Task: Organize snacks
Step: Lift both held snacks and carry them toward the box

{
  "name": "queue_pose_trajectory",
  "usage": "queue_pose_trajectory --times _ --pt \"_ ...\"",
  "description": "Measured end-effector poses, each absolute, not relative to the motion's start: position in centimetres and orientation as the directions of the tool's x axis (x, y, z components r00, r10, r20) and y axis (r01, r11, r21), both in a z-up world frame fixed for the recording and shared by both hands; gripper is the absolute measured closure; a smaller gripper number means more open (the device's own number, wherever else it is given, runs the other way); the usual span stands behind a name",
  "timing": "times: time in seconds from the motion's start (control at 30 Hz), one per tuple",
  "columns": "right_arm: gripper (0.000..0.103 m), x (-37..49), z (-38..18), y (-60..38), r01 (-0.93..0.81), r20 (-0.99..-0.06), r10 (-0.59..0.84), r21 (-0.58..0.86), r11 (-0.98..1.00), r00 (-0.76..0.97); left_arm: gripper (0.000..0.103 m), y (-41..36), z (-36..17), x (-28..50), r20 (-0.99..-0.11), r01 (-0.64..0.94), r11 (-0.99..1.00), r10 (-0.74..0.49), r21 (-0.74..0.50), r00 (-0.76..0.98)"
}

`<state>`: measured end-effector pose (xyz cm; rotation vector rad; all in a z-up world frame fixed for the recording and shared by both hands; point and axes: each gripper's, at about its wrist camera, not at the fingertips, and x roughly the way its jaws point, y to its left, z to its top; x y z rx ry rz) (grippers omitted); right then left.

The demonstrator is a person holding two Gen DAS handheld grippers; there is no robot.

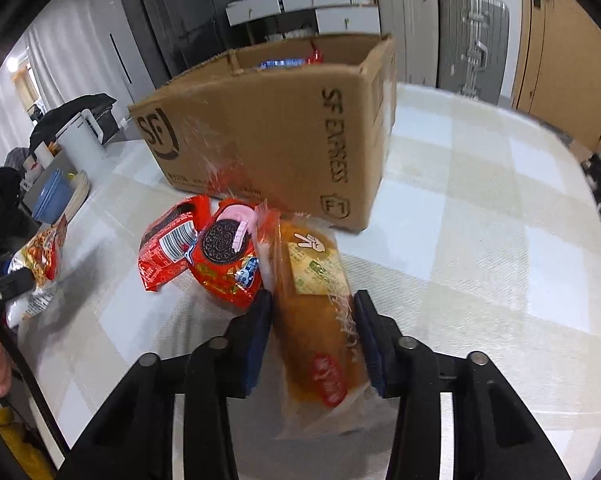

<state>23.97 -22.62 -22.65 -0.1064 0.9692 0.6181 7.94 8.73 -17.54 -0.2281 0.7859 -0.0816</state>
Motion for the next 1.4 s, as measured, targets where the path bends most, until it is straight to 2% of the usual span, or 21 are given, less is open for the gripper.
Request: queue_pose_trajectory --times 0.3,0.57,0.77,0.93,1.1,1.23,1.4 --pt "0.066 21.6 -19.9 -24.5 -0.51 -0.716 0.54 0.294 0.809 0.443 0.056 8.7 -16.5 7.3 -0.672 -0.014 0.972 -0.152 -0.235 0.725" --pt "0.066 16.8 -11.7 -24.3 -0.576 -0.581 0.641 0.33 0.748 0.501 0.056 7.9 -12.3 6.1 -0.622 -0.001 0.979 -0.128 -0.202 0.772" --pt "0.066 13.7 -6.4 -23.9 -0.623 -0.482 0.718 0.374 0.687 0.502 0.056 6.1 -7.2 5.0 -0.534 0.019 0.989 -0.096 -0.147 0.84" --pt "0.066 12.4 -2.7 -24.1 -0.634 -0.419 0.74 0.386 0.67 0.526 0.056 4.6 -4.0 4.7 -0.487 0.041 0.993 -0.09 -0.112 0.869" --pt "0.066 12.3 0.4 -24.3 -0.631 -0.407 0.742 0.393 0.669 0.533 0.056 3.3 -0.7 4.8 -0.459 0.07 0.993 -0.108 -0.099 0.882" --pt "0.066 12.9 3.1 -23.7 -0.639 -0.39 0.734 0.364 0.677 0.556 0.056 2.9 1.3 6.2 -0.462 0.093 0.989 -0.137 -0.116 0.876" --pt "0.066 14.6 5.9 -23.2 -0.636 -0.345 0.723 0.345 0.69 0.598 0.055 3.4 3.3 10.1 -0.47 0.075 0.992 -0.115 -0.102 0.875"
